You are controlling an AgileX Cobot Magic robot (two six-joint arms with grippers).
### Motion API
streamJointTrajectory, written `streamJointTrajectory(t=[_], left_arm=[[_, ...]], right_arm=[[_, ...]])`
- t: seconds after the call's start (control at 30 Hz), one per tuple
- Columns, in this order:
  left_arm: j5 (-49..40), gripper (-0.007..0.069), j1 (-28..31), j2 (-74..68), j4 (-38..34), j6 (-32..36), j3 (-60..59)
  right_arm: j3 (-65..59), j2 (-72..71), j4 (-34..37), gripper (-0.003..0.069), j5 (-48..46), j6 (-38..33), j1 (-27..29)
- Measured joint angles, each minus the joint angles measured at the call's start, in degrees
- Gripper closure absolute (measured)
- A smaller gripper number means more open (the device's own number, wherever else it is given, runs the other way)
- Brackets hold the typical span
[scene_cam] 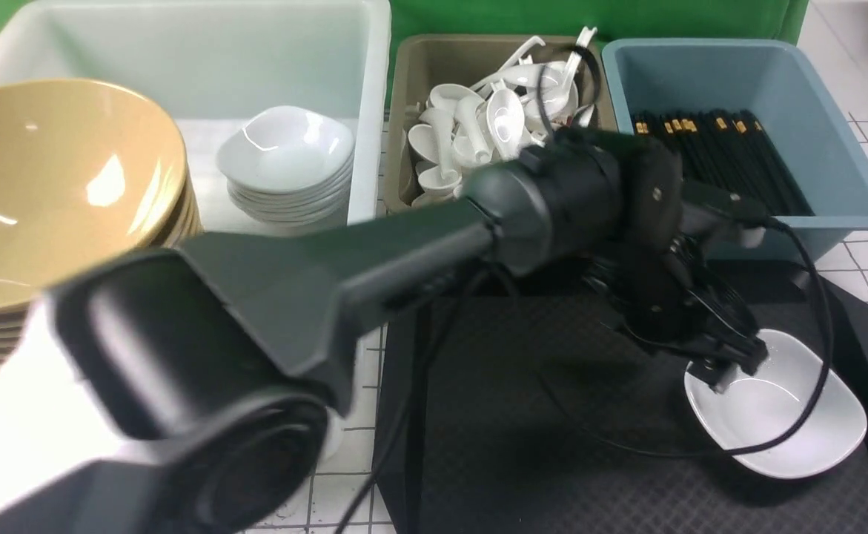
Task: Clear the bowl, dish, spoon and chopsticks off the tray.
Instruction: Use the left arm to grab the plate
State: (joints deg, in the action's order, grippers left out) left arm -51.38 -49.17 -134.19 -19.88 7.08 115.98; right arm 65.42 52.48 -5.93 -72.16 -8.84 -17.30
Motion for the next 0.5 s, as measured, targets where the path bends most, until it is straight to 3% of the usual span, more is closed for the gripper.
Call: streamJointTrajectory(t=[0.23, 0.37, 0.43, 0.5], left_arm=[[0.1, 0.0158, 0.0, -4.5, -3.7, 0.0, 4.9], [-0.8, 0.0323, 0.0, -5.3, -4.0, 0.0, 5.5], [-2.3, 0.0477, 0.0, -5.4, -3.8, 0.6, 5.8], [-3.7, 0.0552, 0.1, -5.5, -4.1, 1.1, 6.6]], right_arm=[[0.0, 0.0, 0.0, 0.0610, 0.0, 0.0, 0.0], [0.0, 0.0, 0.1, 0.0610, 0.0, 0.1, 0.0], [0.0, 0.0, 0.1, 0.0610, 0.3, 0.1, 0.0], [0.0, 0.0, 0.1, 0.0610, 0.8, 0.1, 0.0]])
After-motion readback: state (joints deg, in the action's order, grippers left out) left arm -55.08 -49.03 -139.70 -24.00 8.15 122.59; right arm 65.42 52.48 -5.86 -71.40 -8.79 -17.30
